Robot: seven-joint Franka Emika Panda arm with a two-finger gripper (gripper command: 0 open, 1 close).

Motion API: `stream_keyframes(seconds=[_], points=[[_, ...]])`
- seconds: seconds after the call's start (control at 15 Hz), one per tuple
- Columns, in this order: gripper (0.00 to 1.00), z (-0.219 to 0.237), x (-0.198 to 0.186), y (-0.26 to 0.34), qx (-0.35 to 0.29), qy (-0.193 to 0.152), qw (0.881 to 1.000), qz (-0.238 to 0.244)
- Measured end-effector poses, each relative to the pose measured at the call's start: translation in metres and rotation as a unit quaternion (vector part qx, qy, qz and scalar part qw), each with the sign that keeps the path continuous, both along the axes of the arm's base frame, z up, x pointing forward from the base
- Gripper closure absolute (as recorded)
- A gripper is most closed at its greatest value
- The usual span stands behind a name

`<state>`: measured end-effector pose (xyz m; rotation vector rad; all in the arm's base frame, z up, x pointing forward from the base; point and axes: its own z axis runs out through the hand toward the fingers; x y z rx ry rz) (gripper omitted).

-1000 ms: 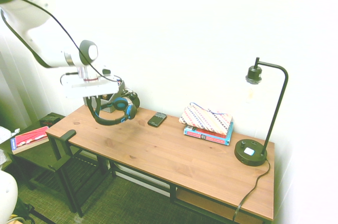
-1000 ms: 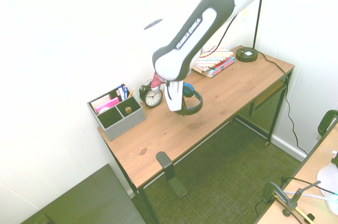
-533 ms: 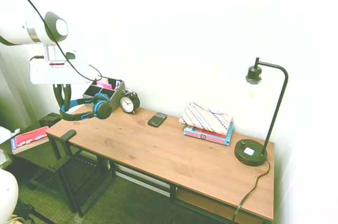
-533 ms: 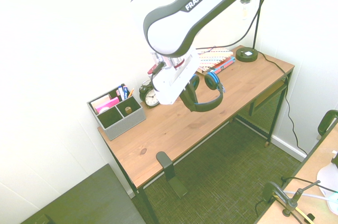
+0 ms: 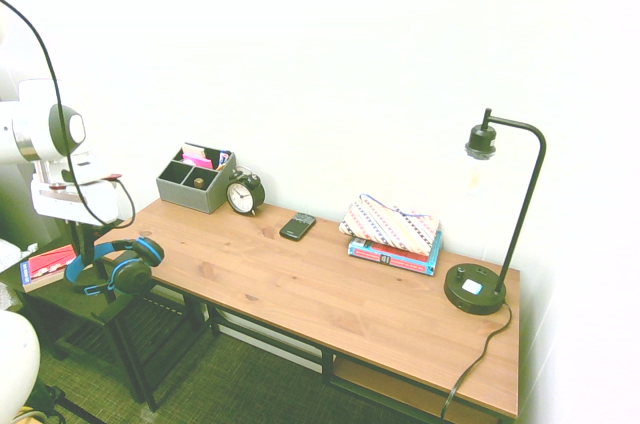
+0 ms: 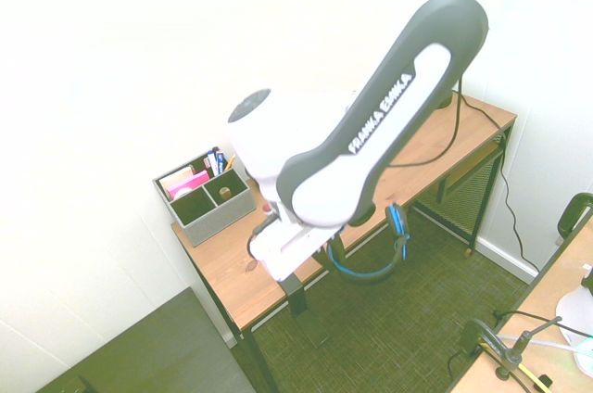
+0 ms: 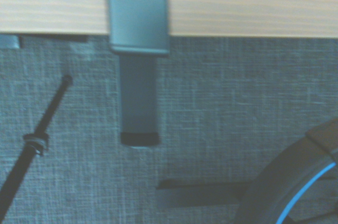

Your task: Hang the headphone

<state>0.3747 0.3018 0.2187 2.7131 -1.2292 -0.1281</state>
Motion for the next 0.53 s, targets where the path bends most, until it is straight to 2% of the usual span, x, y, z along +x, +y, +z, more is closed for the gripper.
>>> stream_keyframes(seconds=[0.27,0.53], points=[[1.0,-0.039,-0.002,0.009,0.02,-0.007,1.0,-0.001],[1.0,-0.076,0.001,0.03,0.03,-0.011,0.999,-0.025]])
